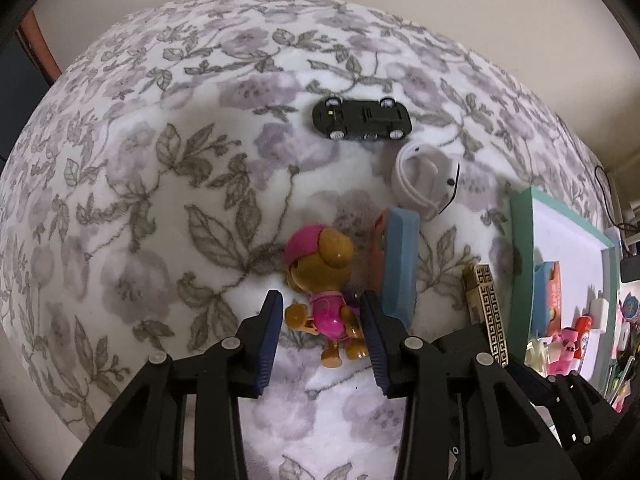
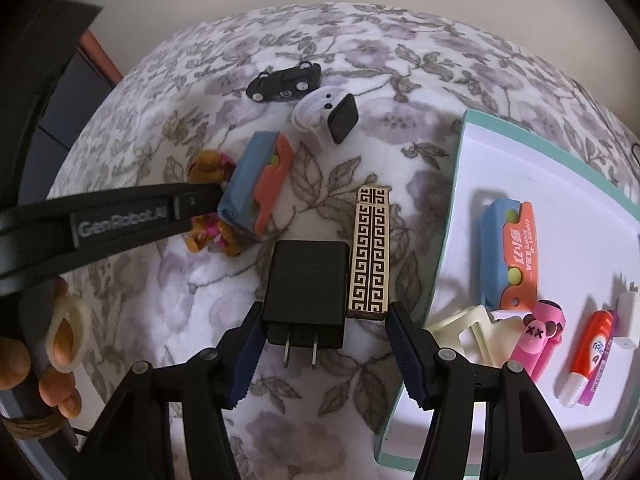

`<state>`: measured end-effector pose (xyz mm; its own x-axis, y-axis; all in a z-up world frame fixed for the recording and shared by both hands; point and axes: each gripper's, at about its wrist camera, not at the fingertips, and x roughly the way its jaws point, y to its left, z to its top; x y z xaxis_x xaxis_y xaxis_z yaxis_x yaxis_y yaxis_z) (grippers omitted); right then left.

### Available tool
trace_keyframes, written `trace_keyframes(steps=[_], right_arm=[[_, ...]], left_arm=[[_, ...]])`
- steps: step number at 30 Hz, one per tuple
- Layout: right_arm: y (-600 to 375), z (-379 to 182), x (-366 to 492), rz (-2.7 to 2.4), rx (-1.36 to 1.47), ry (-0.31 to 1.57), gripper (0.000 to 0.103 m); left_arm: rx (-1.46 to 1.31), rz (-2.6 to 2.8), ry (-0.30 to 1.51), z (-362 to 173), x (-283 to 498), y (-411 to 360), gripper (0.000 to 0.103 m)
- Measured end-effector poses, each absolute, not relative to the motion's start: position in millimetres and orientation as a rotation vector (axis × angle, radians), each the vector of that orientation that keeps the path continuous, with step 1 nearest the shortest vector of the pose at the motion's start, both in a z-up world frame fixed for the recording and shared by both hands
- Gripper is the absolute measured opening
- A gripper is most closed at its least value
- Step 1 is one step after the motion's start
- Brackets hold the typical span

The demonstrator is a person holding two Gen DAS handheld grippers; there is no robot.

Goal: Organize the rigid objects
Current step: 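Lift and carry the dog figure and black charger over the tray with both tools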

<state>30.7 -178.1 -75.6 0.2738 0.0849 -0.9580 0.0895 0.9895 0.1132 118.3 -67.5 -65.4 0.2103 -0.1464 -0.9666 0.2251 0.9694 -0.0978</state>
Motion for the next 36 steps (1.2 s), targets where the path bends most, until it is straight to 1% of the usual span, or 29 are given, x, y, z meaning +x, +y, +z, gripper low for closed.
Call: trace_keyframes(steps=[7, 14, 27, 28, 29, 31, 36], right_arm=[[-191, -72, 32, 0.007, 0.241, 1.274, 0.063], [-203, -66, 34, 0.004, 0.296, 1.232, 0.065], [-199, -66, 40, -0.002, 0.293, 1.213, 0.064], [-197, -64, 40, -0.011, 0.273, 1.207, 0.061], [-196, -62, 40, -0.010, 0.259, 1.201, 0.052], [-193, -57, 41, 0.007, 0.250, 1.181, 0.043], [-189, -56, 42, 0.013, 0.220, 1.177, 0.042]], left_arm=[[-0.003, -0.246, 1.331, -69, 125, -59, 0.041], [-0.043, -0.253, 1.377, -80, 126, -59, 0.041], [-0.063, -0.239, 1.378, -88, 126, -57, 0.041], [-0.063, -0.238, 1.378, -87, 126, -56, 0.041], [-0.063, -0.237, 1.379, -87, 126, -57, 0.041], [-0.064, -0.238, 1.378, -87, 127, -57, 0.041], [-0.063, -0.238, 1.378, -87, 127, -58, 0.041]])
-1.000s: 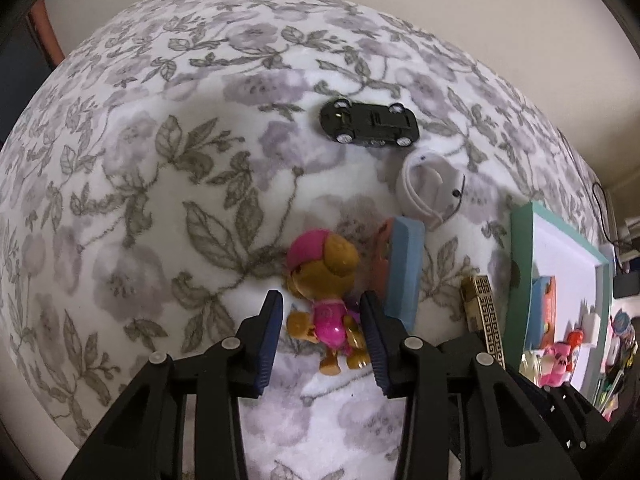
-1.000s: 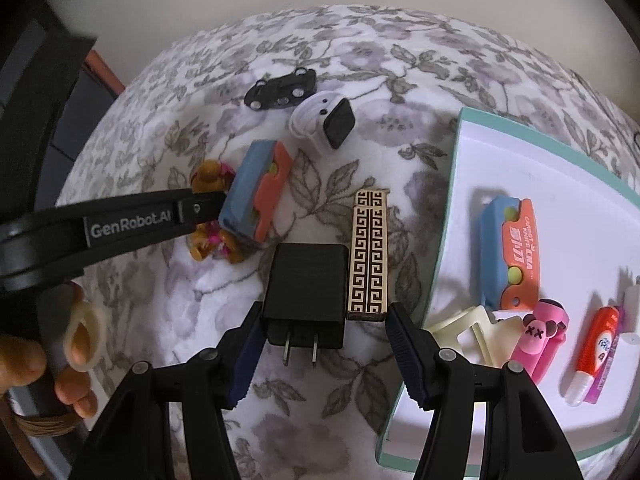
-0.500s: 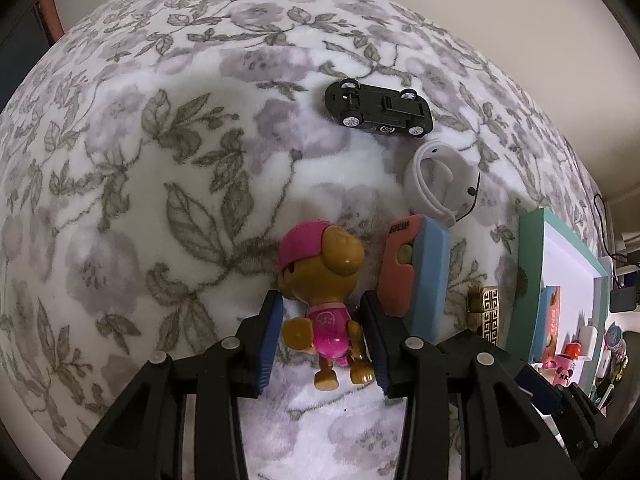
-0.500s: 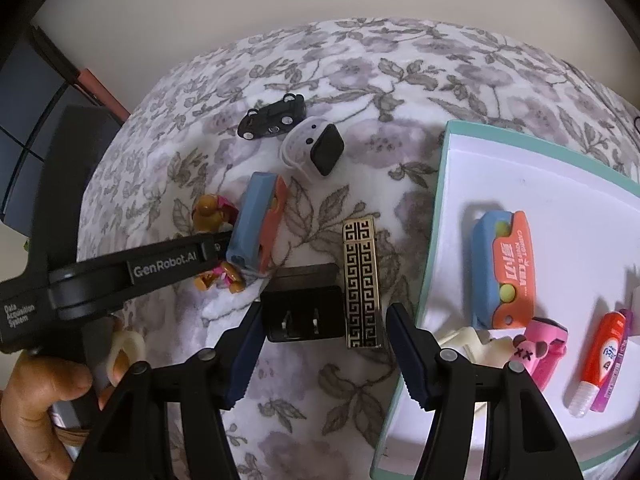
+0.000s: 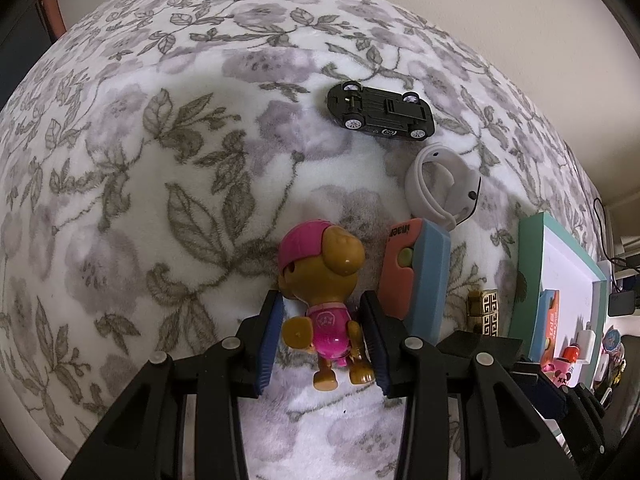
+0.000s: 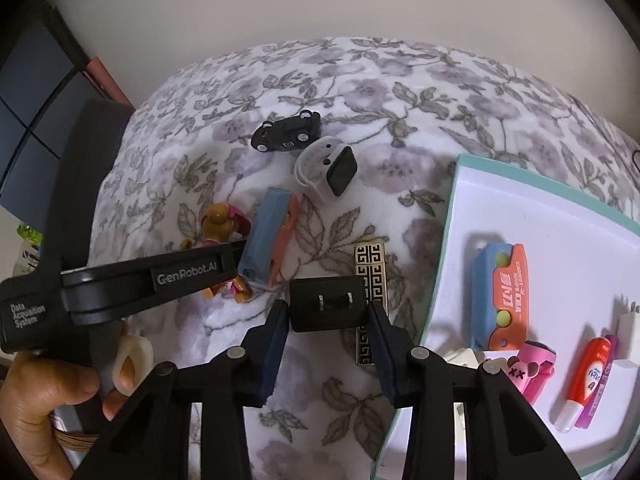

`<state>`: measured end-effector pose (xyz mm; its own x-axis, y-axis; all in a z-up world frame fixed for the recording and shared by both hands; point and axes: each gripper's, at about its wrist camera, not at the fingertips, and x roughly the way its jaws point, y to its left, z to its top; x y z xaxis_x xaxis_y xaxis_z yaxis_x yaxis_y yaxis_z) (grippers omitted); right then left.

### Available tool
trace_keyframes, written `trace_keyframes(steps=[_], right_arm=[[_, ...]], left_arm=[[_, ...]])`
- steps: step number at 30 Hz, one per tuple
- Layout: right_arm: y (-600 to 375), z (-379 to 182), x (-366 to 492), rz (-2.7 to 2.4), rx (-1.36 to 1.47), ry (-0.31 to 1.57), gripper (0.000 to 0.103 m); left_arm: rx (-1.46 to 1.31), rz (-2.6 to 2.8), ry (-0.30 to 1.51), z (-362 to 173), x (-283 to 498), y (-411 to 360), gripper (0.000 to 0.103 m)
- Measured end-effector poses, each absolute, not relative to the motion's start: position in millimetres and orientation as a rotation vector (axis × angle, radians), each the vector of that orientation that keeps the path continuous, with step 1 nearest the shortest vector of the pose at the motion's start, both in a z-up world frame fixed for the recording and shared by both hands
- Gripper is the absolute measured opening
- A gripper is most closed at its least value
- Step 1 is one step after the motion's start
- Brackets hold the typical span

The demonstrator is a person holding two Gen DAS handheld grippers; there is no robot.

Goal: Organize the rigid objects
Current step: 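Lift and carry the dog figure and black charger over the tray with both tools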

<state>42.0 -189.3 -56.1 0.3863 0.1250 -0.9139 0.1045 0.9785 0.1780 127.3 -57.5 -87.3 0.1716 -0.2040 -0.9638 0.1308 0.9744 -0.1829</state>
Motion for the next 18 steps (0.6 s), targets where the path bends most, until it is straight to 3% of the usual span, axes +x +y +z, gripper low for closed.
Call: trace_keyframes(steps=[4, 18], right_arm=[[-192, -51, 41, 0.007, 0.235, 1.158, 0.042], [-209, 2, 29, -0.029, 0.274, 1.013, 0.041]], left_arm=[[-0.105, -0.235, 1.376, -86, 128, -52, 0.030], [-0.119, -0.261, 1.167, -16, 117, -51, 0.030]])
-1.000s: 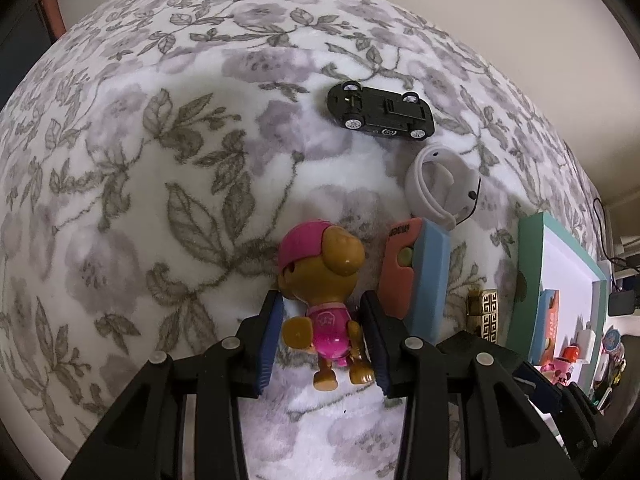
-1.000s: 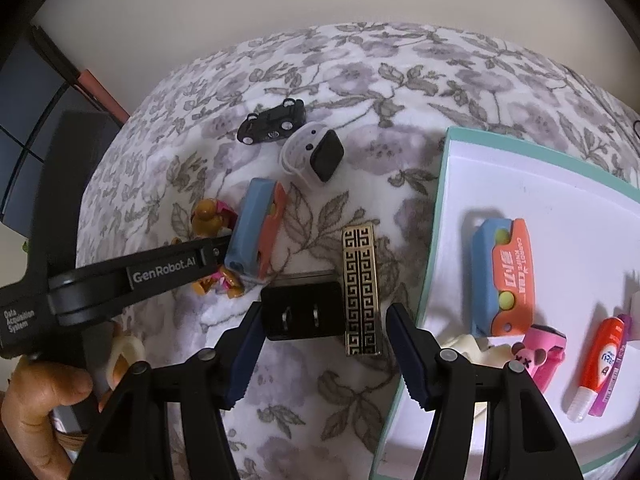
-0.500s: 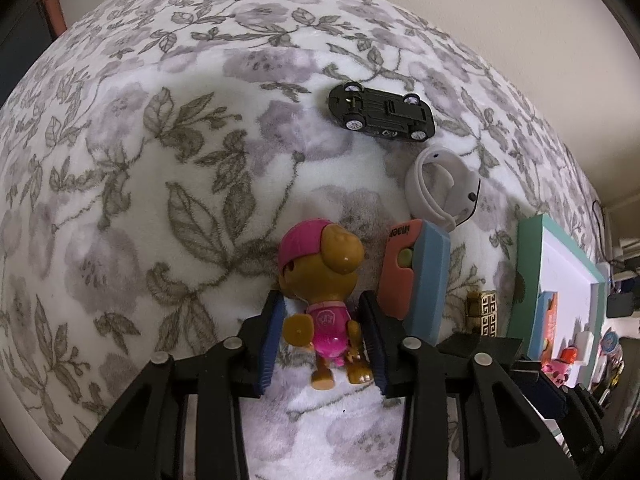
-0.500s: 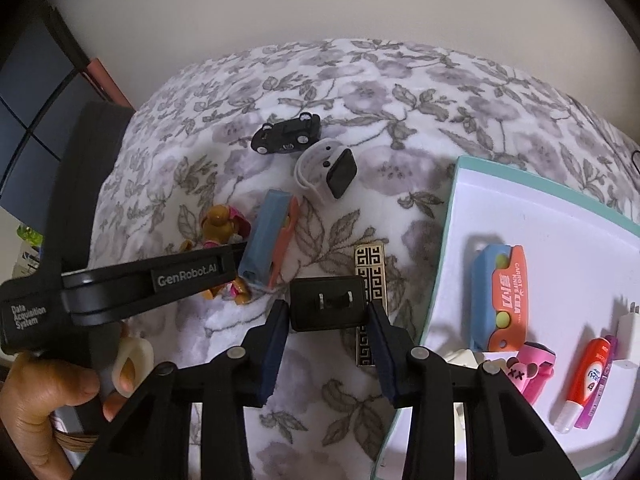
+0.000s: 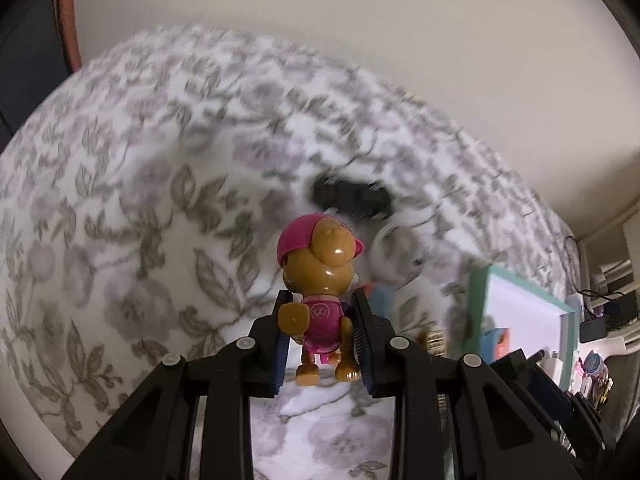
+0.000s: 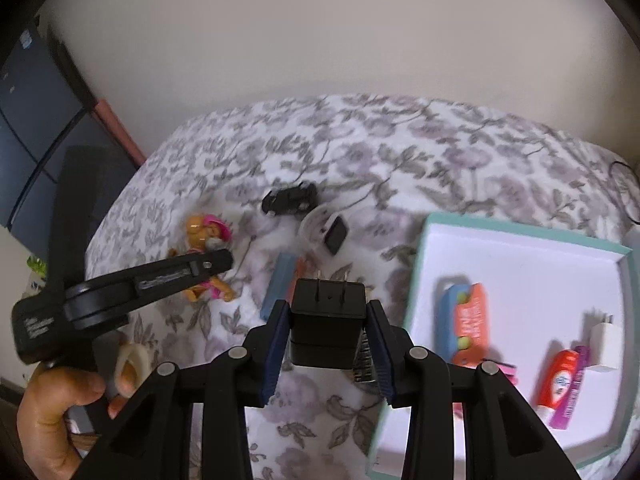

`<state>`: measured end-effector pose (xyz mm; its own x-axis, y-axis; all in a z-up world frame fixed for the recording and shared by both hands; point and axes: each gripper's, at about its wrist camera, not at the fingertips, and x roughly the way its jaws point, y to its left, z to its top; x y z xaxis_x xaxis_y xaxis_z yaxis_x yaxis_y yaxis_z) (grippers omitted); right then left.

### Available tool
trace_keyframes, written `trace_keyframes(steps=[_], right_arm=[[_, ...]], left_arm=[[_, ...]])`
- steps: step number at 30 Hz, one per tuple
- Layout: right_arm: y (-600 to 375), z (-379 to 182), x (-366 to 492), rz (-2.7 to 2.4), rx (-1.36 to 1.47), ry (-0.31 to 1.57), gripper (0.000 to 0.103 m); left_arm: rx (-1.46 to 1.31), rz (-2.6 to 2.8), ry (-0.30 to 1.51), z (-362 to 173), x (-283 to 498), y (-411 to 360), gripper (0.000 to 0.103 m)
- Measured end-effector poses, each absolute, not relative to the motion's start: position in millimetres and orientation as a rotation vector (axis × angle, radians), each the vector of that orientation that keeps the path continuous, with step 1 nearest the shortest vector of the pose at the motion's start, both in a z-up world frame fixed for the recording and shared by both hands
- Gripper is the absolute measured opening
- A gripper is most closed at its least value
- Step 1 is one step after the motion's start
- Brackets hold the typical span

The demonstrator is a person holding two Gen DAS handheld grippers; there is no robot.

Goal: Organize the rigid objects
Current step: 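Lift and carry the dog figure and black charger over the tray with both tools, then open the left tool to drop the dog figure while the right tool releases the charger in the tray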

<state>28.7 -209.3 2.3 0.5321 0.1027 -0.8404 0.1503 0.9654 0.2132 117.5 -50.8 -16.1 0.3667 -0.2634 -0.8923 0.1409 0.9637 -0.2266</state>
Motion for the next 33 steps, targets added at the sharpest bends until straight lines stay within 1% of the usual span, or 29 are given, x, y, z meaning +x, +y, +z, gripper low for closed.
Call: trace_keyframes(steps=[7, 13, 20, 29, 33], right_arm=[[-257, 15, 13, -0.215, 0.278, 0.992, 0.041], [-320, 14, -11, -0.417, 0.327, 0.985, 0.041], [-370, 16, -37, -0.564, 0.399, 0.959, 0.041], [-388, 14, -39, -0.599, 0.401, 0.958, 0.041], [-393, 6, -39, -0.603, 0.394, 0.980, 0.041]], left_arm=[[-0.094, -0.384, 1.120, 6, 103, -92, 0.030], [-0.039, -0.510, 1.149, 0, 85, -141, 0.030], [0.016, -0.584, 1.195, -6, 67, -183, 0.030], [0.077, -0.659, 1.182, -8, 55, -248, 0.030], [0.102, -0.697, 1.132, -18, 43, -263, 0.030]])
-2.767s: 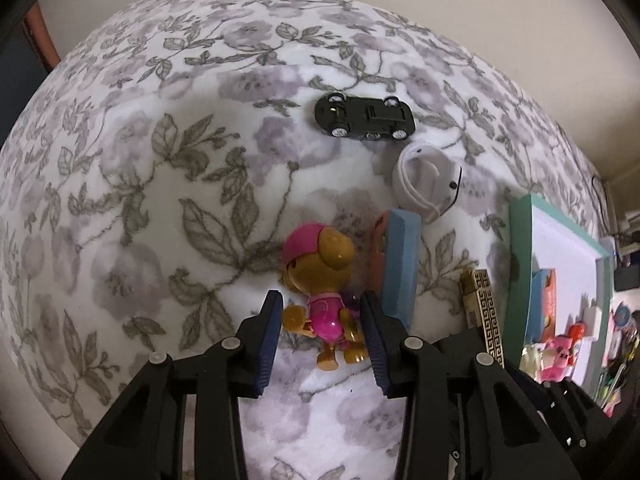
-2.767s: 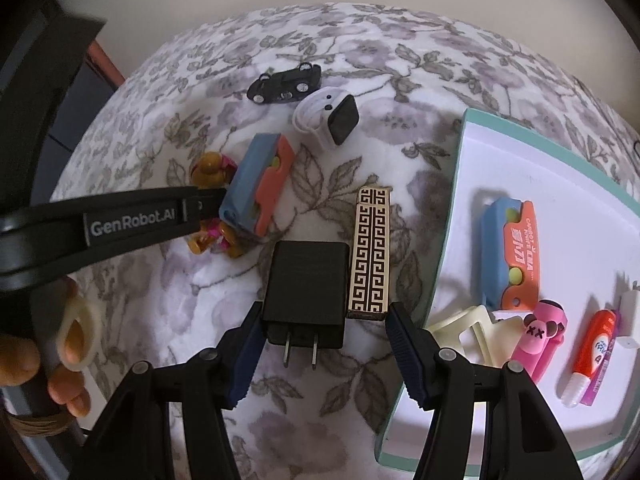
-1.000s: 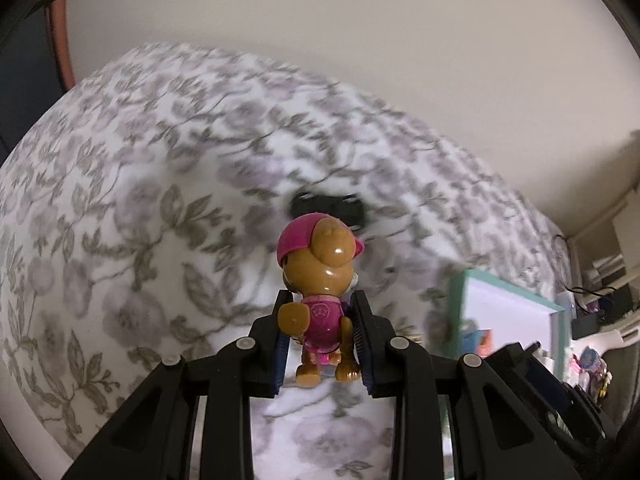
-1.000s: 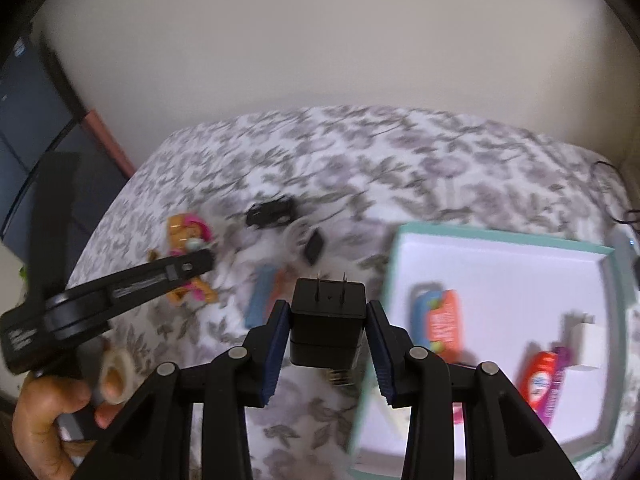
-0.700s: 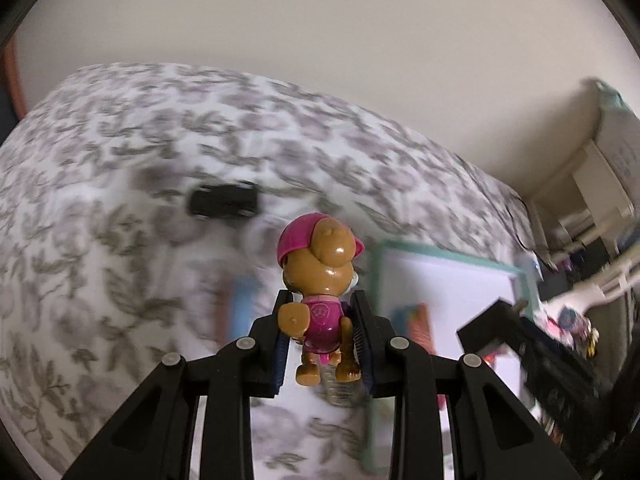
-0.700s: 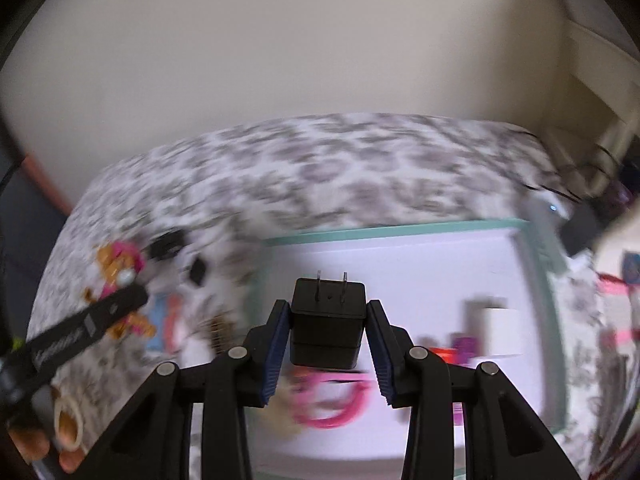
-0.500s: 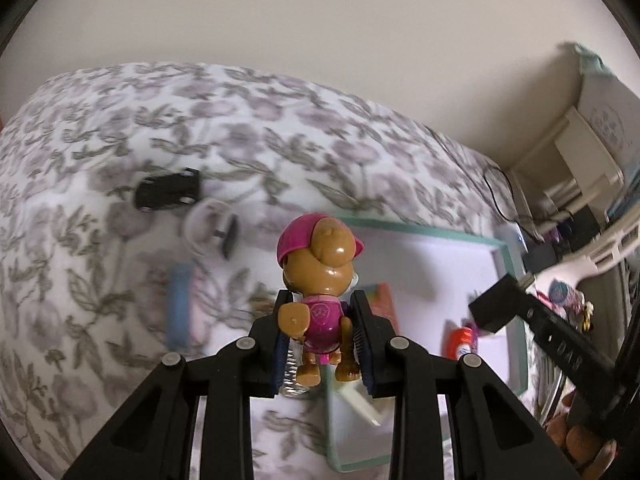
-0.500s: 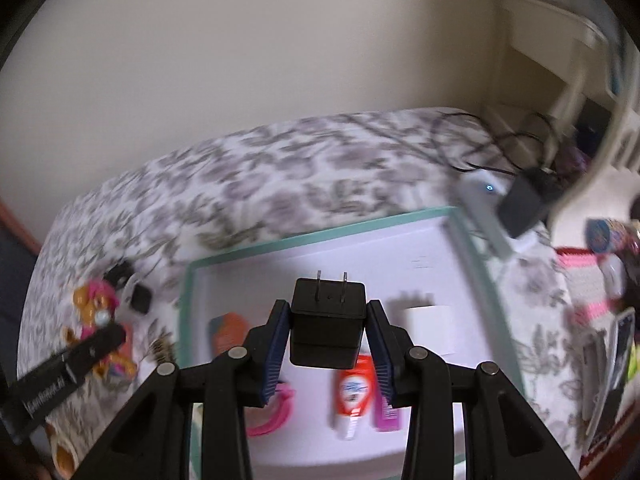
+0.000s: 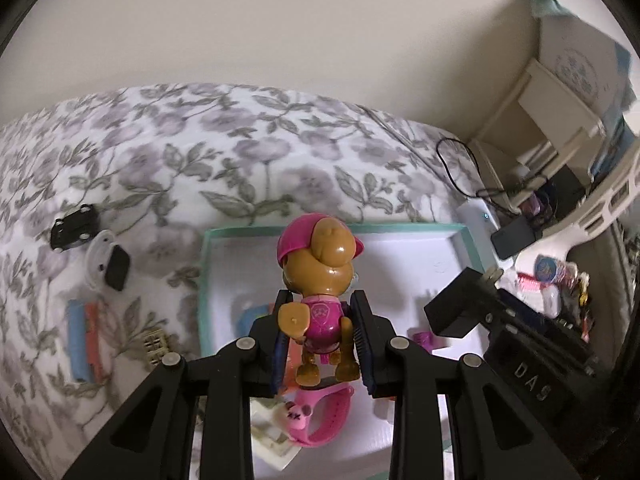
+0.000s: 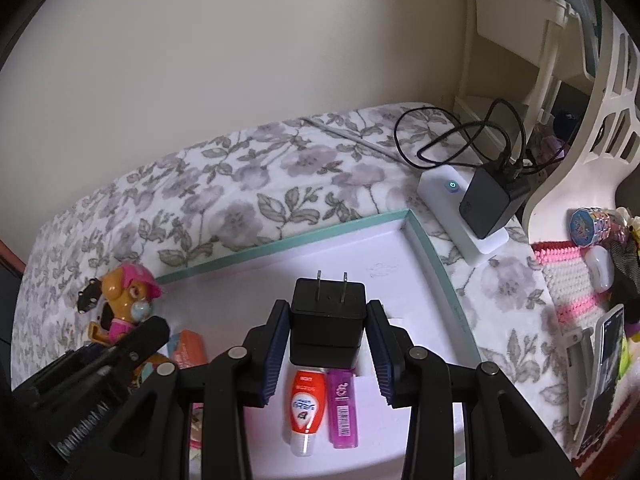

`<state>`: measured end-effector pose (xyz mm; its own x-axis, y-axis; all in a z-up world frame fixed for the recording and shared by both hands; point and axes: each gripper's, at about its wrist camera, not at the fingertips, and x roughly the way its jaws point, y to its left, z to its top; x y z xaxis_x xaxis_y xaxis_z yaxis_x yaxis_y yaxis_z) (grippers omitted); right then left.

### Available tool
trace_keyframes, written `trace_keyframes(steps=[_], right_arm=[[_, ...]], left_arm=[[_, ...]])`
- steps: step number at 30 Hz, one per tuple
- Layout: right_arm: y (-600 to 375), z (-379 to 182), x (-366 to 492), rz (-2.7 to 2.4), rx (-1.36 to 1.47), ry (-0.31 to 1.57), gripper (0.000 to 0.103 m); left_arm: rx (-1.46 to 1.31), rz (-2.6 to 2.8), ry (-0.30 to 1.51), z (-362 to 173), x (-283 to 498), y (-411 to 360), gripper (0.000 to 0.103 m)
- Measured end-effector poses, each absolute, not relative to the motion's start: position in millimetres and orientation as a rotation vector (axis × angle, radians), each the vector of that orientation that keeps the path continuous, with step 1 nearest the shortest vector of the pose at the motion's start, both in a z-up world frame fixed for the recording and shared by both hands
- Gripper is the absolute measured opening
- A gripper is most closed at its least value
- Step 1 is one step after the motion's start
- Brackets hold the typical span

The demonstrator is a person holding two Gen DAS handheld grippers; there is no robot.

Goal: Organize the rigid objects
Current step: 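Open the left tool to drop the dog figure while the right tool releases the charger in the tray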

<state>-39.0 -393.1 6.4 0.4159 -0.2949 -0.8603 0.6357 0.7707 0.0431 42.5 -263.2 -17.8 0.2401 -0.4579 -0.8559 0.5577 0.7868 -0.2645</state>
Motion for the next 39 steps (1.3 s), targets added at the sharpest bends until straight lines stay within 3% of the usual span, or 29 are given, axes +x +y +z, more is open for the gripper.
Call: trace_keyframes(steps=[19, 22, 33, 36, 39], right_arm=[[-392, -10, -39, -0.563, 0.413, 1.042, 0.041], [-390, -14, -37, -0.554, 0.410, 1.057, 0.041], [-382, -10, -33, -0.542, 0.362, 1.081, 0.042], [-378, -1, -34, -0.534, 0.347, 1.060, 0.043], [-374, 9, -35, -0.535, 0.332, 1.038, 0.048]], left_arm=[[0.178, -0.722, 1.173, -45, 30, -272, 0.031], [0.176, -0.717, 1.173, -44, 31, -270, 0.038], [0.128, -0.667, 1.174, -32, 40, -254, 0.040], [0.103, -0.647, 1.159, -25, 43, -246, 0.050], [0.090, -0.616, 1.146, -19, 47, -238, 0.051]])
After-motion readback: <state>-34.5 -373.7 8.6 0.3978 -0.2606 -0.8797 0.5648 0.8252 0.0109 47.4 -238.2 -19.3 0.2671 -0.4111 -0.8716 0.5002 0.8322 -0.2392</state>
